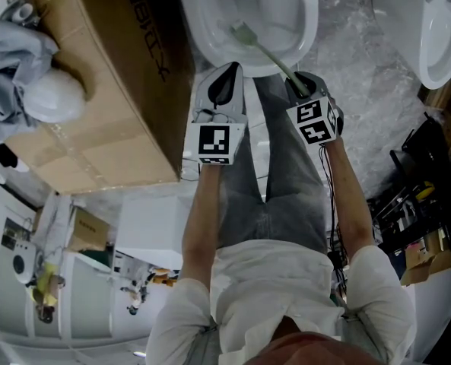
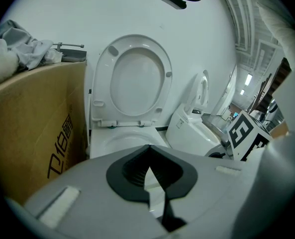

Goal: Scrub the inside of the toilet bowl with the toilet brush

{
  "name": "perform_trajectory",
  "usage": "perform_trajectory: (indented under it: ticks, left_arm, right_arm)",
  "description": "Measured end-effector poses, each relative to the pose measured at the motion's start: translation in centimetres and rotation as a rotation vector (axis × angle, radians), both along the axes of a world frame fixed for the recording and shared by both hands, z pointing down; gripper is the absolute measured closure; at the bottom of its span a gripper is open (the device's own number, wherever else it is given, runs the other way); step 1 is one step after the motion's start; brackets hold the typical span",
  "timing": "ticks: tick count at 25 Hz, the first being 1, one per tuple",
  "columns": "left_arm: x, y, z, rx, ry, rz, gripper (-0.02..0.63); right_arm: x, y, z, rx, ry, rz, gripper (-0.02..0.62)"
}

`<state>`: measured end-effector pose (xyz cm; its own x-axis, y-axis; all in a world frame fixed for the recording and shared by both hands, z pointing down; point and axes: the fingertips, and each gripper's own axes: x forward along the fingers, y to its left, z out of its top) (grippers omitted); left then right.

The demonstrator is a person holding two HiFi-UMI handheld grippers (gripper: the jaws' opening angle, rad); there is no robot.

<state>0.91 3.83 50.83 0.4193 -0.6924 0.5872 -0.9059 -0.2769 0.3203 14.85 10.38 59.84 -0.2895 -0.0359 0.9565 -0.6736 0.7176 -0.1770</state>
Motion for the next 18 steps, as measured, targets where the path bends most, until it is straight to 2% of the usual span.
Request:
perform_trajectory:
  ticks: [12,18]
  left_arm:
    - [0.7,-0.4,0.3,-0.012,0.009,-0.003,0.589]
    - [0.8,-0.8,0.6,-0.02,0.008,-0.014,0.589]
  right_arm:
    - [3.5,-1.5,0.3,0.043,0.108,-0.121,0.501]
    - [4.5,-2.6,0.5,0.057,0.132,-0.179,0.5]
